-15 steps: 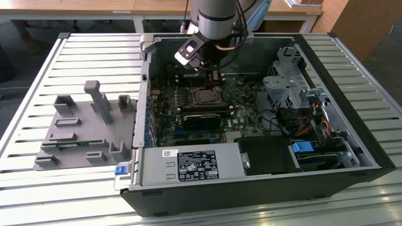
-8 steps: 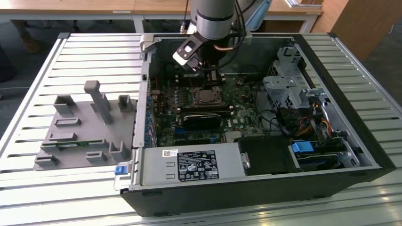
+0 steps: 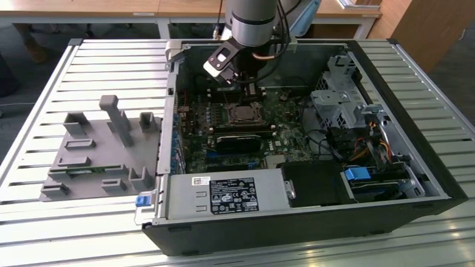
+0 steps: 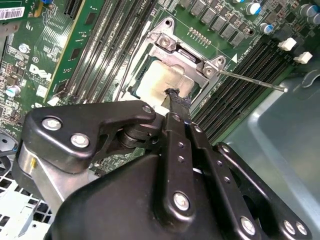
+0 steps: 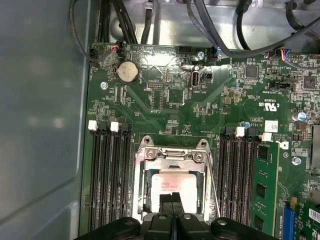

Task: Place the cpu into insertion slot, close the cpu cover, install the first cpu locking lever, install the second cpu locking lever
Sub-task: 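Install the first cpu locking lever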

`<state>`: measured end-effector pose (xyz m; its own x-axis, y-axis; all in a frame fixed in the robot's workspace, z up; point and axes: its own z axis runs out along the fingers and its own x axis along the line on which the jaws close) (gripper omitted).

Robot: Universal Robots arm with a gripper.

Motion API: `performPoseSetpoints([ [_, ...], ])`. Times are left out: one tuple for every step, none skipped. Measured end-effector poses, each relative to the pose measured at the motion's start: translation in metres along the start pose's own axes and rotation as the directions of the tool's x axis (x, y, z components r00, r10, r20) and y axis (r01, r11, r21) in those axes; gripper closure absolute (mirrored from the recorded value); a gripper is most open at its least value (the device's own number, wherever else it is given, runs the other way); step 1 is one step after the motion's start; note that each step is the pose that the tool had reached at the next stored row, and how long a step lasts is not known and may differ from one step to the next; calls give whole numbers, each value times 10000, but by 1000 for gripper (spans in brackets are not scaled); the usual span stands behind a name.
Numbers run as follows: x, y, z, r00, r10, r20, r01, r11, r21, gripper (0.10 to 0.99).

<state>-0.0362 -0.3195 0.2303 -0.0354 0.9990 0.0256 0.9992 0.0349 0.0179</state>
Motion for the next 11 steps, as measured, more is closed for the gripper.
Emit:
performPoseSetpoints([
  [1, 0, -8, 10000, 1, -1, -1, 10000, -1, 980],
  [1, 1, -18, 10000, 1, -3, -1, 10000, -2, 980],
  [2, 1, -34, 10000, 1, -2, -1, 10000, -2, 980],
  [2, 1, -47, 10000, 1, -3, -1, 10000, -2, 980],
  [3, 1, -62, 10000, 1, -3, -1, 10000, -2, 980],
  [3, 1, -70, 10000, 1, -2, -1, 10000, -2, 980],
  [3, 1, -78, 10000, 1, -1, -1, 10000, -1, 980],
  [3, 2, -86, 10000, 1, 0, -1, 10000, -2, 980],
  [4, 2, -100, 10000, 1, 1, -1, 10000, -2, 980],
  [4, 2, -118, 10000, 1, 2, -1, 10000, -2, 980],
  [4, 3, -138, 10000, 1, 5, -1, 10000, -1, 980],
])
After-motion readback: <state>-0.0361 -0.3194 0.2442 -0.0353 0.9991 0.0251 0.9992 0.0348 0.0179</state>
